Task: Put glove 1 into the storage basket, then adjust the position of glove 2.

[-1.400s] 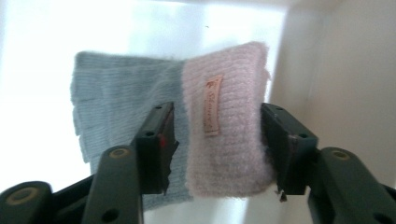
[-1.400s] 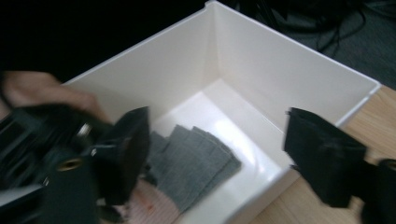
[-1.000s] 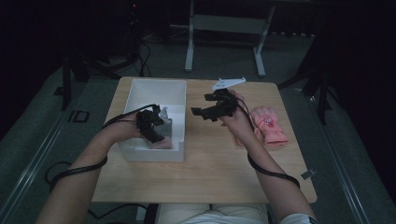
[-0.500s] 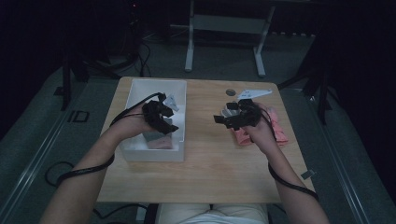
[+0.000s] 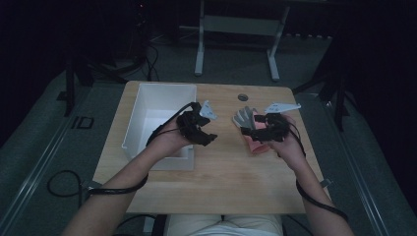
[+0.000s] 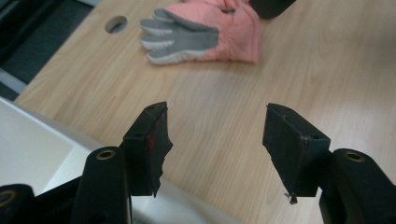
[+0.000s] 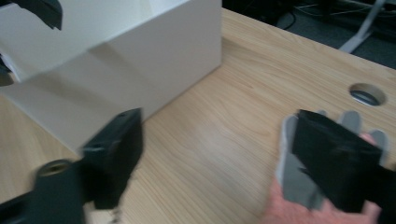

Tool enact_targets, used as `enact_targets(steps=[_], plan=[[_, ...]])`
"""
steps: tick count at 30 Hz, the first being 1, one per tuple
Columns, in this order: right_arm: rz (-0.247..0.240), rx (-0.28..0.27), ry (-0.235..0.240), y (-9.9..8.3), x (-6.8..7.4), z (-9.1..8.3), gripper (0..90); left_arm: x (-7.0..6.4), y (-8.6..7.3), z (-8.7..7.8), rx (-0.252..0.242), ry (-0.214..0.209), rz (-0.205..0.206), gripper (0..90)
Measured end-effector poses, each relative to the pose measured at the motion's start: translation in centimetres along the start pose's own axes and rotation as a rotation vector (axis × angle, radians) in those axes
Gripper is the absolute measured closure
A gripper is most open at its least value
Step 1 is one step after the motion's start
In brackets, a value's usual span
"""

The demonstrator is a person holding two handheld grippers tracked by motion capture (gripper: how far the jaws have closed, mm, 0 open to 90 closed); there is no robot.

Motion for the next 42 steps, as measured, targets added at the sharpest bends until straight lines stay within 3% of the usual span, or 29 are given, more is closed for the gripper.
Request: enact_targets(steps=[2,8,12,15,18,21,23,24,25,29,30,31,34,38,42], plan=[[-0.005,0.003,-0.022,-0.4,-0.4,-0.3,29.8,-0.7,0.2,0.7,-0.008,0.002,-0.026,37.3],[-0.013,0.018,-0.066,-1.9,-1.7,-0.9,33.7,-3.4,0.1,2.6,-0.012,0.039,0.007,34.5],[-0.010,0.029,-0.092,-2.7,-2.7,-1.4,39.8,-5.3,-0.3,4.1,-0.019,-0.004,-0.010,26.6],[-0.005,0.033,-0.090,-3.0,-2.9,-1.6,43.0,-6.9,-0.9,5.3,-0.004,-0.002,0.039,25.9],[-0.001,0.032,-0.095,-3.4,-3.3,-1.9,41.6,-8.4,-1.9,6.8,0.021,-0.036,0.043,23.3],[0.018,0.043,-0.115,-4.0,-3.8,-2.1,44.0,-9.9,-3.2,8.3,0.040,-0.083,0.044,14.2],[0.024,0.055,-0.121,-4.5,-4.2,-2.2,46.6,-10.6,-4.1,9.1,0.035,-0.078,0.052,12.1],[0.027,0.061,-0.121,-4.7,-4.3,-2.2,47.6,-10.9,-4.5,9.4,0.032,-0.102,0.044,9.3],[0.022,0.069,-0.123,-4.9,-4.4,-2.2,49.4,-11.2,-4.9,9.7,0.026,-0.114,0.035,5.5],[-0.001,0.087,-0.147,-5.3,-4.7,-2.3,50.1,-11.5,-6.1,10.3,0.005,-0.088,0.039,3.2],[0.000,0.095,-0.150,-5.3,-4.8,-2.3,49.9,-11.4,-6.8,10.4,-0.023,-0.067,0.034,3.2],[-0.014,0.102,-0.187,-5.3,-5.1,-2.1,49.3,-11.4,-7.0,10.5,-0.042,-0.062,0.024,2.7],[-0.015,0.110,-0.190,-5.1,-5.3,-1.5,49.9,-11.5,-7.4,10.4,-0.110,-0.048,0.020,2.4],[-0.008,0.145,-0.199,-4.7,-5.8,-0.1,59.5,-11.9,-7.9,10.4,-0.177,-0.027,0.025,2.3],[0.005,0.203,-0.191,-4.0,-5.8,1.8,68.1,-12.6,-8.7,10.6,-0.195,0.002,0.053,2.3]])
Point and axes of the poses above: each handheld gripper's, and its own axes: z roughly forward along the jaws, y roughly out of its top, x roughly to its left, the point moved 6 cm from there along z, roughly forward along the jaws, and after that the axes turned 6 degrees about -y, right-handed, at the moved point
